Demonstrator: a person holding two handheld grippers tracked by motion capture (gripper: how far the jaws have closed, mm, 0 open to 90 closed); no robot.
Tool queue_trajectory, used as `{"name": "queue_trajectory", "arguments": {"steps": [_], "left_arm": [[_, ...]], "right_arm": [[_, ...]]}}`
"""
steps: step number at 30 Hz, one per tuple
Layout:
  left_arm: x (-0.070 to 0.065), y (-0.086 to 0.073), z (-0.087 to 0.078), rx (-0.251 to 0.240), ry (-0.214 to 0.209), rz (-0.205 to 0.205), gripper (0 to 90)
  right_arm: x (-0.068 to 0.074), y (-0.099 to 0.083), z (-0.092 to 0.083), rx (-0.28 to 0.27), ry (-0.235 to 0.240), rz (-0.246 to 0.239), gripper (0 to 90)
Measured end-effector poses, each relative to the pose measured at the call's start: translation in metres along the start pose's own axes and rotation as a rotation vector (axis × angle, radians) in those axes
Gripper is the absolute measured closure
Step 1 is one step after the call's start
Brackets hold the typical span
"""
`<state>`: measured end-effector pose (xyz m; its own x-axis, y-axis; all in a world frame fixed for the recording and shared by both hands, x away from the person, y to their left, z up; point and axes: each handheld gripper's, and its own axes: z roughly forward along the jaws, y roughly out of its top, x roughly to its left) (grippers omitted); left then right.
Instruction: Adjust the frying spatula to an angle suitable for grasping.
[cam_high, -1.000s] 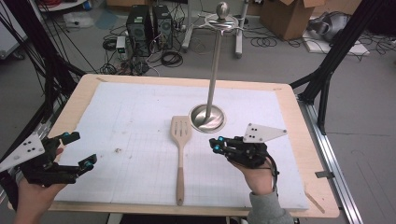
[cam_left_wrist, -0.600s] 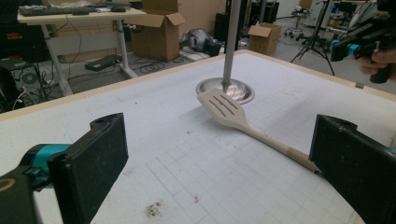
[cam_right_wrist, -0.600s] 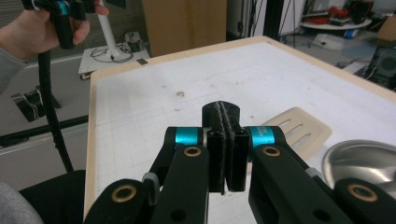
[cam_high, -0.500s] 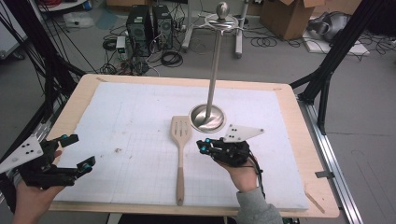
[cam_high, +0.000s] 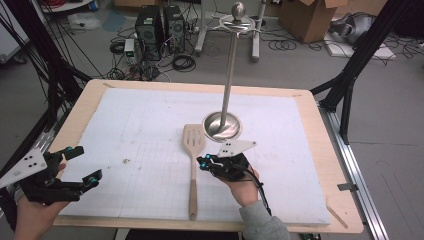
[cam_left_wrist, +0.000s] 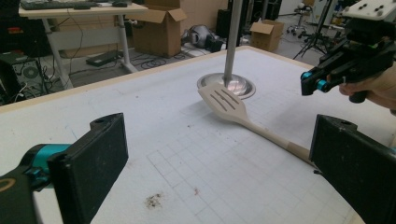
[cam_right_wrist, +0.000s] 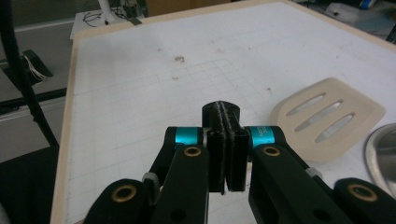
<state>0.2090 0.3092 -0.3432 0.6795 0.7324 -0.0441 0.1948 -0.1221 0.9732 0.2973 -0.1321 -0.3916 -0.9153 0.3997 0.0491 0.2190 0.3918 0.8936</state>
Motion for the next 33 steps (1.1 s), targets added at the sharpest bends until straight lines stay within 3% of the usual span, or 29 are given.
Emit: {"name": "queue_trajectory", "arguments": {"steps": [4, 10, 15, 18, 33], "left_arm": [[0.0, -0.001, -0.002, 0.0, 0.005, -0.003, 5.0], [-0.001, -0.003, -0.003, 0.007, 0.007, -0.006, 5.1], [-0.001, -0.006, -0.003, 0.013, 0.012, -0.011, 5.1], [-0.001, -0.007, -0.004, 0.017, 0.014, -0.012, 5.1], [-0.003, -0.014, -0.01, 0.038, 0.036, -0.02, 5.0]], "right_arm": [[-0.001, -0.005, 0.014, 0.044, 0.004, -0.002, 89.7], [0.002, -0.007, 0.032, 0.086, 0.002, -0.048, 89.7], [0.002, -0.012, 0.047, 0.117, -0.012, -0.042, 89.8], [0.006, -0.014, 0.057, 0.135, -0.043, -0.074, 89.8], [-0.004, -0.023, 0.08, 0.195, -0.05, -0.03, 89.9]]}}
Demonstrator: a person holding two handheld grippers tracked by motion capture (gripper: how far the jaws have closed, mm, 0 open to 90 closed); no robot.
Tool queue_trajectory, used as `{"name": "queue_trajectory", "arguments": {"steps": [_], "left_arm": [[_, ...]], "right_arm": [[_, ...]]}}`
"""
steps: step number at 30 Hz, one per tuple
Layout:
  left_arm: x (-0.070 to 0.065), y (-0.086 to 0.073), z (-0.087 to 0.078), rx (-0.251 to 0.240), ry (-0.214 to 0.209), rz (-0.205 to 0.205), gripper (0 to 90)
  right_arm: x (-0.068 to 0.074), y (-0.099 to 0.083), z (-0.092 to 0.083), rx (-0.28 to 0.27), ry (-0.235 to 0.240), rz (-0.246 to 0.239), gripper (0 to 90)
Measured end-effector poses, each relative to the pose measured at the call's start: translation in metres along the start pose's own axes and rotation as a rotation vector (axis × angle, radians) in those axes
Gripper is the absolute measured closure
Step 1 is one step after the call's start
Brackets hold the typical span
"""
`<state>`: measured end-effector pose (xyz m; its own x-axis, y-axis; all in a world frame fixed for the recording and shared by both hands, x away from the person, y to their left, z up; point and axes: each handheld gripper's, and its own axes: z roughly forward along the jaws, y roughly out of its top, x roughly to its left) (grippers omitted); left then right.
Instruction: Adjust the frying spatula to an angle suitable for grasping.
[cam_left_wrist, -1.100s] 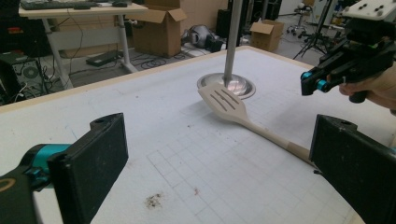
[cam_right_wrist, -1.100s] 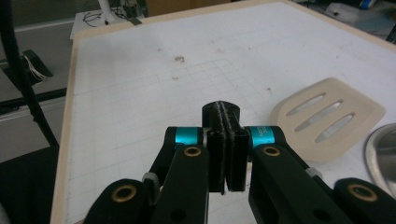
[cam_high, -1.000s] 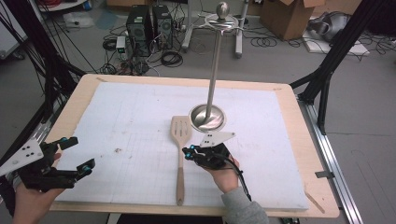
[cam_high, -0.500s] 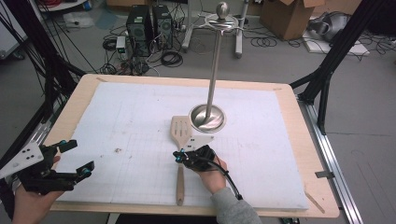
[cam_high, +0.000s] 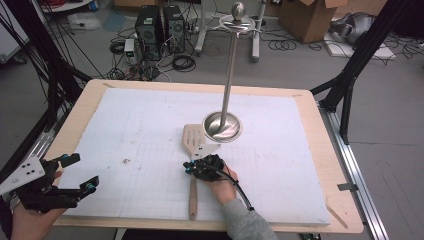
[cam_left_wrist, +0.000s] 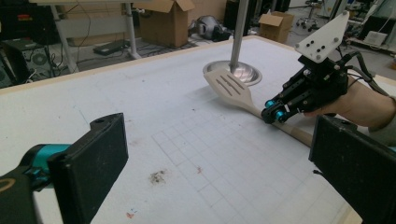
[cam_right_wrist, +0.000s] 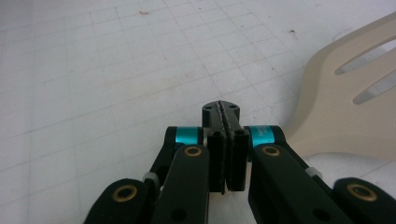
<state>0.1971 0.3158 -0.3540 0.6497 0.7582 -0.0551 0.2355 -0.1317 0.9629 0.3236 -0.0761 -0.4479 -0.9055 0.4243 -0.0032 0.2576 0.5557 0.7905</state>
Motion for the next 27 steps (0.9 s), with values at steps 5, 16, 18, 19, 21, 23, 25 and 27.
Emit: {"name": "queue_trajectory", "arguments": {"steps": [5, 16, 18, 19, 21, 23, 25, 27], "left_arm": [[0.0, -0.0011, -0.0008, 0.001, 0.005, -0.002, 5.1], [0.0012, -0.0035, 0.0011, 0.01, 0.003, -0.007, 5.1], [0.0017, -0.0036, 0.0017, 0.012, 0.001, -0.005, 5.1], [0.0017, -0.0036, 0.0017, 0.012, 0.001, -0.005, 5.1], [0.0016, -0.0039, 0.0029, 0.011, 0.001, -0.01, 5.1], [0.002, -0.004, 0.0039, 0.014, -0.002, -0.01, 5.1], [0.0026, -0.004, 0.0049, 0.015, -0.005, -0.009, 5.1], [0.0026, -0.004, 0.0054, 0.014, -0.006, -0.009, 5.0]], "right_arm": [[-0.0012, -0.0004, 0.004, 0.023, -0.007, 0.001, 89.9], [0.002, 0.0014, 0.005, 0.058, -0.028, -0.002, 90.0], [0.0021, 0.0013, 0.0045, 0.059, -0.029, 0.003, 90.0], [0.0021, 0.0013, 0.0045, 0.059, -0.029, 0.003, 90.0], [0.0019, 0.001, 0.0032, 0.062, -0.022, 0.008, 90.0], [0.0025, 0.0011, 0.0022, 0.068, -0.021, 0.002, 90.0], [0.0033, 0.0011, 0.0009, 0.073, -0.019, 0.004, 90.0], [0.0038, 0.0011, -0.0002, 0.076, -0.015, 0.005, 90.0]]}}
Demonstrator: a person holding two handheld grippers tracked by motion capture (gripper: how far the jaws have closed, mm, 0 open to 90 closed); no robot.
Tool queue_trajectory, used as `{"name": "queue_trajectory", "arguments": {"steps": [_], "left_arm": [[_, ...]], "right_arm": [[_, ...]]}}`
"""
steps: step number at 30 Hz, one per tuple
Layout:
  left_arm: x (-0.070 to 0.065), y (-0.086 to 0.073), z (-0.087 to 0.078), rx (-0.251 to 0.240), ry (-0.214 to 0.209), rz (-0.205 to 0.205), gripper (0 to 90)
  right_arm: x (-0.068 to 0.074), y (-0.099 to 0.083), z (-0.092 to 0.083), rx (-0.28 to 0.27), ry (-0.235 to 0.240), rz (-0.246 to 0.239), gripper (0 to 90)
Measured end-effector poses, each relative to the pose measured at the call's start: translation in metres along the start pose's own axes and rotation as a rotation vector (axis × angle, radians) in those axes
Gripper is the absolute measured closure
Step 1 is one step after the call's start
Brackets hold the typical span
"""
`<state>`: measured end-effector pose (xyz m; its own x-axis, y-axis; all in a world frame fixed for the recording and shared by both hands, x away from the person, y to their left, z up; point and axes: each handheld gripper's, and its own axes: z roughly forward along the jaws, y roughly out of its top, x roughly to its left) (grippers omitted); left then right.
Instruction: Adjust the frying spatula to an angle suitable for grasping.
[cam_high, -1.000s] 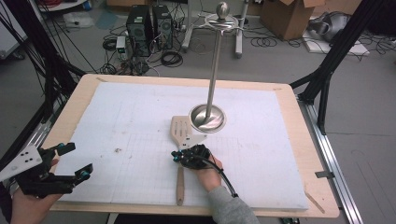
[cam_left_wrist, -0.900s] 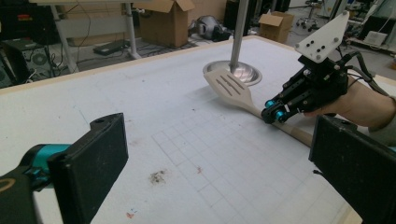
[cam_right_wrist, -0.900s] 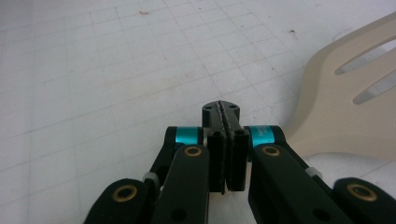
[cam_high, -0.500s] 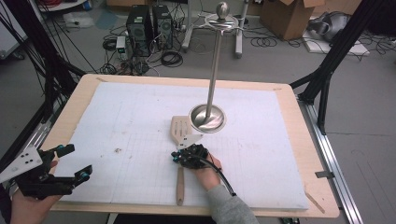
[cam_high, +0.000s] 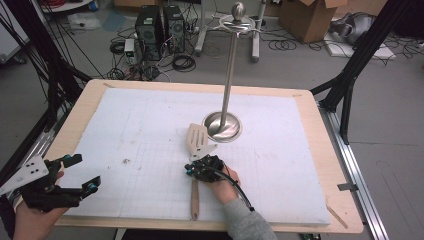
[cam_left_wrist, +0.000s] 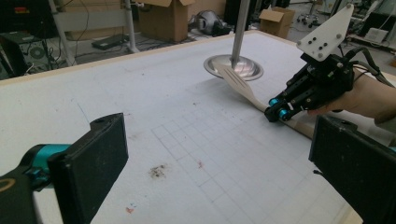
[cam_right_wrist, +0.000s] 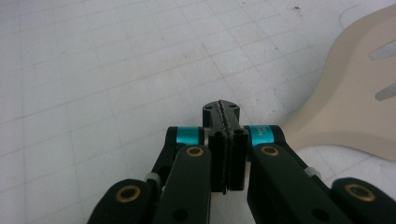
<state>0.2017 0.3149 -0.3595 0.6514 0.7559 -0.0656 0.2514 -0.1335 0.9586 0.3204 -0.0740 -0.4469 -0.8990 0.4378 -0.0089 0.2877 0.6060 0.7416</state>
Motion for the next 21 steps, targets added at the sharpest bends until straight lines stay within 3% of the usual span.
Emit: {"name": "queue_trajectory", "arguments": {"steps": [21], "left_arm": [[0.002, 0.004, 0.02, 0.009, -0.045, 0.002, 5.0]], "right_arm": [[0.002, -0.01, -0.012, 0.008, 0.015, 0.015, 90.0]]}}
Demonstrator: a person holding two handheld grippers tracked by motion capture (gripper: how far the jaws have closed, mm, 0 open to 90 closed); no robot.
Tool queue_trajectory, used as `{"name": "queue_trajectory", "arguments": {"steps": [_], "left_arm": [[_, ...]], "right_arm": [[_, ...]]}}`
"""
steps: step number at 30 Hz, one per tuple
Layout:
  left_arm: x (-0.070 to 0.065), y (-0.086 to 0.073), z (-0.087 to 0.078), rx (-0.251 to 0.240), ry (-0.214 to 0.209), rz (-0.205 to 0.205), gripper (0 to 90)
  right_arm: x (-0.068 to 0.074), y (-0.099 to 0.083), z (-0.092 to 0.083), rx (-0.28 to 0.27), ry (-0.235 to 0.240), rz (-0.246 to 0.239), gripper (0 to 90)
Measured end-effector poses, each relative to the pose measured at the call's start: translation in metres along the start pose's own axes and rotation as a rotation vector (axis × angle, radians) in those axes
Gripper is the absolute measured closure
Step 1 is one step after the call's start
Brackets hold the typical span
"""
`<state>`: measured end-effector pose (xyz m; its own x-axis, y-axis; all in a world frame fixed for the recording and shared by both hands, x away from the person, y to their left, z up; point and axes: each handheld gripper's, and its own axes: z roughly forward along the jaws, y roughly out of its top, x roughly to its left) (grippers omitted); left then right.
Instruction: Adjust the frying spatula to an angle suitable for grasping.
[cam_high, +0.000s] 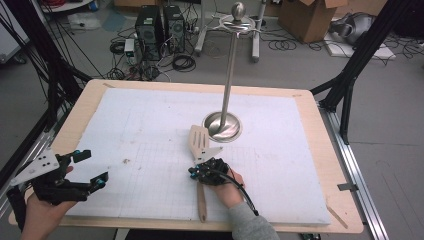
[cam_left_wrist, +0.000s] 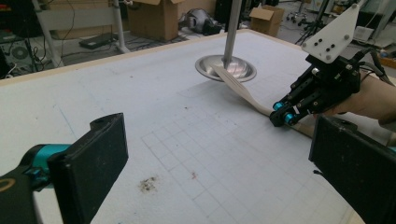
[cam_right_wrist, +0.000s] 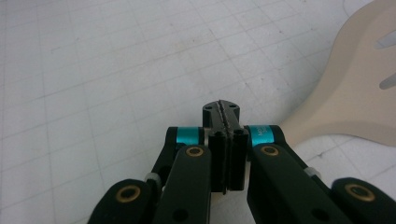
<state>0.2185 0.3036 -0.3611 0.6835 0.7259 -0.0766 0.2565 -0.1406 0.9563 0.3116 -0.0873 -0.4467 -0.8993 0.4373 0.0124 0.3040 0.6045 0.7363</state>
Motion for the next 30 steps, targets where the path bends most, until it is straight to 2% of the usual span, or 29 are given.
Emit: {"name": "queue_trajectory", "arguments": {"steps": [10, 30], "left_arm": [[0.0, 0.003, 0.009, 0.003, -0.023, 0.006, 5.0], [0.001, 0.009, 0.031, 0.004, -0.074, 0.011, 5.0]], "right_arm": [[0.0, -0.006, -0.007, 0.0, -0.003, 0.009, 90.0], [-0.001, -0.028, -0.027, -0.026, -0.026, 0.062, 90.0]]}}
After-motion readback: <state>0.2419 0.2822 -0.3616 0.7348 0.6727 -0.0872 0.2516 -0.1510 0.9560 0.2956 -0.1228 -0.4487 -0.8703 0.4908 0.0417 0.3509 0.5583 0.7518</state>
